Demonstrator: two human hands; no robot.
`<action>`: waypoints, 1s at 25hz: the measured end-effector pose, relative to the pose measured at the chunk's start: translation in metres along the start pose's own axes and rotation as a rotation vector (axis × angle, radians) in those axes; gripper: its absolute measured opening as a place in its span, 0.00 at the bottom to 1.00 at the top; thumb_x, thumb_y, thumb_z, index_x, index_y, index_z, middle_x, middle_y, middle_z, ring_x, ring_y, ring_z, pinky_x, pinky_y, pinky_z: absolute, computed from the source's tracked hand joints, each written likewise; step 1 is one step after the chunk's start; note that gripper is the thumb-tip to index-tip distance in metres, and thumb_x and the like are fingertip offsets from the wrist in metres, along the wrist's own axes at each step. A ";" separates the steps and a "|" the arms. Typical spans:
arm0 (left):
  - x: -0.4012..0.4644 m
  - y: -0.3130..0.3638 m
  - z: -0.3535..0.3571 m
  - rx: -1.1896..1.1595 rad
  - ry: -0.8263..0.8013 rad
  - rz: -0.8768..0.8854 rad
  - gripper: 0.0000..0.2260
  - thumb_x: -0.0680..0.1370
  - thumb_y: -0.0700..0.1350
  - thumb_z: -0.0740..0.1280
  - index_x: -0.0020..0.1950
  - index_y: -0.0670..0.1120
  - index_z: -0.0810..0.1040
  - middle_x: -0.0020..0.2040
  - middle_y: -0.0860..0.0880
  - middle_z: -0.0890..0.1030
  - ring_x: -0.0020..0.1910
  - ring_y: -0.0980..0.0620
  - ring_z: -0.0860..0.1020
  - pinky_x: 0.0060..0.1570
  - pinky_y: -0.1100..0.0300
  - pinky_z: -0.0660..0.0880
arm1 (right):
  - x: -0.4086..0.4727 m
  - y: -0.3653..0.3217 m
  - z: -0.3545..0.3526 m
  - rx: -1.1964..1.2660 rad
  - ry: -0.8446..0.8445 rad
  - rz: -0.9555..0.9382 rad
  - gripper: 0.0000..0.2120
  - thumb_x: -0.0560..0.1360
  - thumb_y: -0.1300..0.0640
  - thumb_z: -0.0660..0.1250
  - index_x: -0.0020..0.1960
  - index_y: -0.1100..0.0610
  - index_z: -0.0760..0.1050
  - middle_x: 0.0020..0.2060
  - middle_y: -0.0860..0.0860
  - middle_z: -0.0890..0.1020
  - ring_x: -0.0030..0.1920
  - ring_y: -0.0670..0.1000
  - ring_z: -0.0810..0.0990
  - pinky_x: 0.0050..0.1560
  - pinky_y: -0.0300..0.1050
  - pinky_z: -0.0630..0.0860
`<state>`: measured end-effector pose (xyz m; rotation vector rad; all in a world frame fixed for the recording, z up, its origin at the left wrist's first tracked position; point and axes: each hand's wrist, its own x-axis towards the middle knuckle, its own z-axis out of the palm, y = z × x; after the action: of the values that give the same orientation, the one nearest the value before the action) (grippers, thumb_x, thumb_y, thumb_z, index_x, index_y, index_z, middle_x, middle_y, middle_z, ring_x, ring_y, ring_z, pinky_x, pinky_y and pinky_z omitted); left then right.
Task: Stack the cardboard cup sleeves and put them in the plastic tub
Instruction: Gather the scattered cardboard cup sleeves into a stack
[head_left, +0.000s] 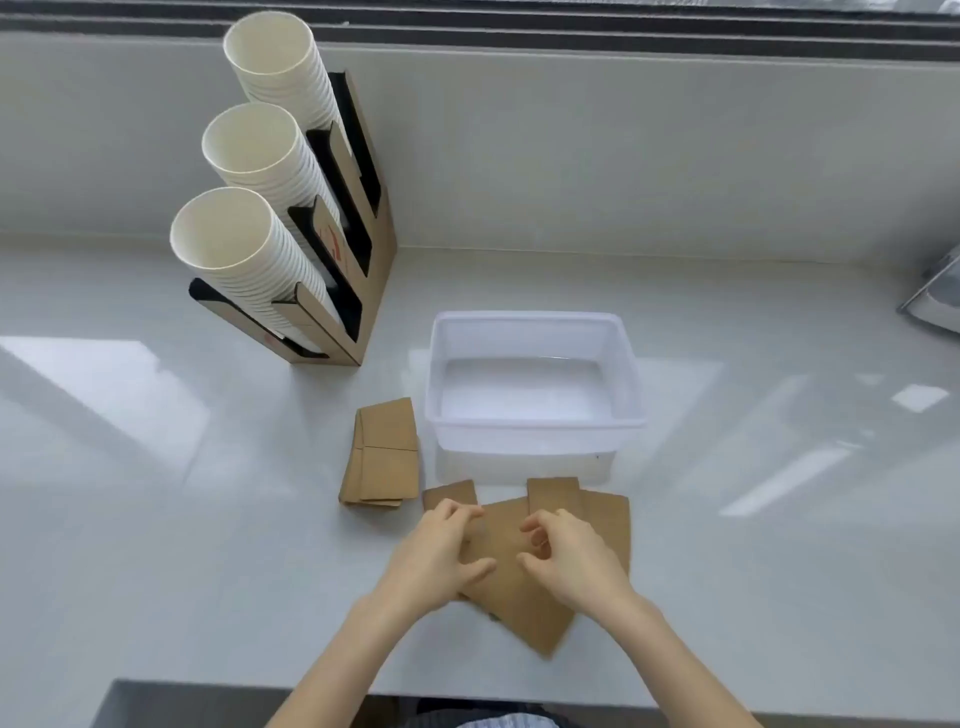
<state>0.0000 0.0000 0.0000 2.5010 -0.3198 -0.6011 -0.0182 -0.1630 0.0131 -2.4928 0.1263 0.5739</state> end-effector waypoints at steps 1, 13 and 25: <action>0.000 -0.001 0.002 0.013 -0.021 -0.006 0.26 0.72 0.54 0.65 0.68 0.49 0.64 0.63 0.50 0.70 0.63 0.52 0.69 0.60 0.56 0.70 | 0.000 -0.001 0.002 -0.017 -0.018 0.012 0.17 0.72 0.50 0.63 0.61 0.49 0.71 0.56 0.49 0.76 0.59 0.50 0.75 0.55 0.45 0.72; 0.002 -0.006 0.014 0.149 0.001 0.008 0.24 0.69 0.52 0.68 0.62 0.50 0.65 0.60 0.50 0.68 0.59 0.50 0.67 0.57 0.58 0.66 | -0.001 -0.005 0.025 -0.144 0.041 0.022 0.14 0.71 0.51 0.66 0.54 0.54 0.69 0.58 0.52 0.69 0.60 0.54 0.66 0.58 0.46 0.66; 0.006 0.006 -0.004 -0.814 0.090 -0.161 0.09 0.73 0.41 0.67 0.52 0.45 0.74 0.45 0.50 0.79 0.42 0.57 0.77 0.38 0.76 0.72 | 0.004 -0.003 -0.008 0.746 0.101 0.099 0.04 0.73 0.61 0.66 0.45 0.53 0.73 0.42 0.51 0.80 0.40 0.45 0.77 0.33 0.28 0.73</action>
<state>0.0061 -0.0049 0.0037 1.7619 0.1482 -0.5362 -0.0111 -0.1647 0.0187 -1.7911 0.4215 0.3490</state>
